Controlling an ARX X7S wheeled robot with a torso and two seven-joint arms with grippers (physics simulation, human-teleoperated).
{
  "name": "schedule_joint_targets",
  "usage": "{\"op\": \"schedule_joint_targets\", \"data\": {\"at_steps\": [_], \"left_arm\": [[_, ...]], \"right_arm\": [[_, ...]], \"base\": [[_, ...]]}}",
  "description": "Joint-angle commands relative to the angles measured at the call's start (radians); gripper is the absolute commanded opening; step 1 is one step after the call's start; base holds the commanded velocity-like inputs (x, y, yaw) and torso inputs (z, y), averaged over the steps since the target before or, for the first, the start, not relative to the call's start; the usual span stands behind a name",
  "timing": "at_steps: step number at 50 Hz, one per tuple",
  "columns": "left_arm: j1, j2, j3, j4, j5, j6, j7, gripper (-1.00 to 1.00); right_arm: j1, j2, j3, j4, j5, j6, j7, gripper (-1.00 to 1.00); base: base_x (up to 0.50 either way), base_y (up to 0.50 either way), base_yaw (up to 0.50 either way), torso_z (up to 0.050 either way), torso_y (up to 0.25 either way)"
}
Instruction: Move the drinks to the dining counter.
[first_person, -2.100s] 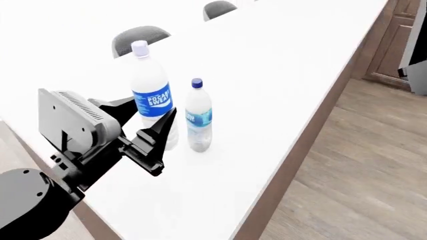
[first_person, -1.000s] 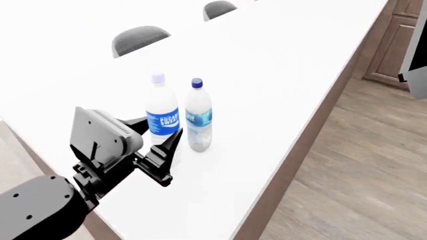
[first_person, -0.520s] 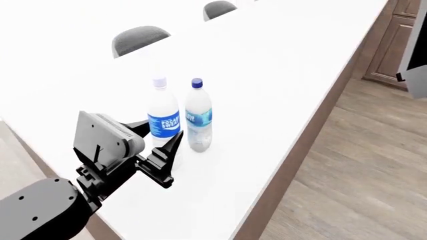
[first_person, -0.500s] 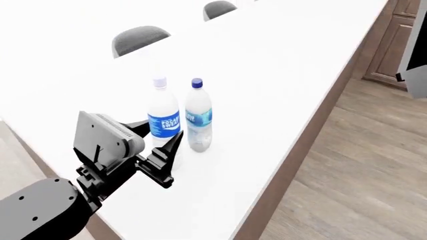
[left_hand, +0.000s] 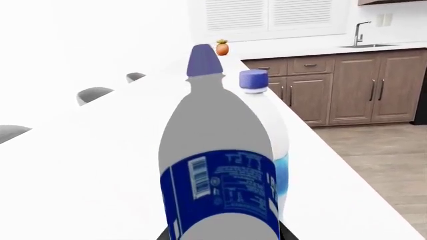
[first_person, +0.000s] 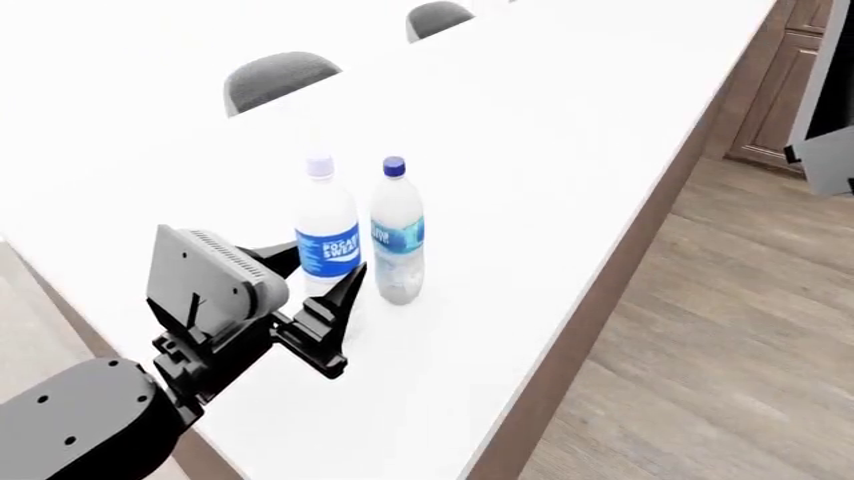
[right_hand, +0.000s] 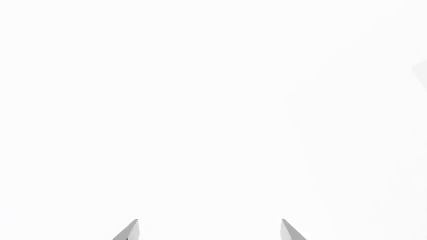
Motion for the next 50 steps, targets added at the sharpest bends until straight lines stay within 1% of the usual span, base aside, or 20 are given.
{"op": "schedule_joint_targets", "data": {"at_steps": [1,6,7,15,39,45,50], "left_arm": [[0.012,-0.014,0.005,0.002,-0.020,0.000,-0.002,-1.00],[0.013,-0.026,0.004,0.010,-0.032,-0.008,0.002,-1.00],[0.015,-0.025,0.006,0.010,-0.025,-0.005,0.003,1.00],[0.013,-0.033,-0.003,0.013,-0.038,-0.006,0.002,1.00],[0.034,-0.040,-0.009,0.017,-0.017,0.021,0.005,1.00],[0.061,-0.079,-0.048,0.088,-0.020,0.053,-0.028,1.00],[0.078,-0.121,-0.094,0.153,-0.061,0.075,-0.046,1.00]], "right_arm": [[0.005,0.001,-0.002,0.001,0.001,0.003,0.002,1.00],[0.010,0.001,-0.003,0.003,0.003,0.004,0.004,1.00],[0.009,0.001,-0.004,0.003,0.001,0.005,0.003,1.00],[0.010,-0.007,-0.018,0.013,-0.007,0.010,-0.005,1.00],[-0.003,-0.008,-0.020,0.021,-0.015,0.013,-0.012,1.00],[-0.007,-0.009,-0.020,0.022,-0.014,0.013,-0.015,1.00],[0.000,-0.008,-0.023,0.020,-0.013,0.016,-0.012,1.00]], "base": [[0.00,0.00,0.00,0.000,0.000],[0.00,0.00,0.00,0.000,0.000],[0.00,0.00,0.00,0.000,0.000],[0.00,0.00,0.00,0.000,0.000],[0.00,0.00,0.00,0.000,0.000],[0.00,0.00,0.00,0.000,0.000],[0.00,0.00,0.00,0.000,0.000]]}}
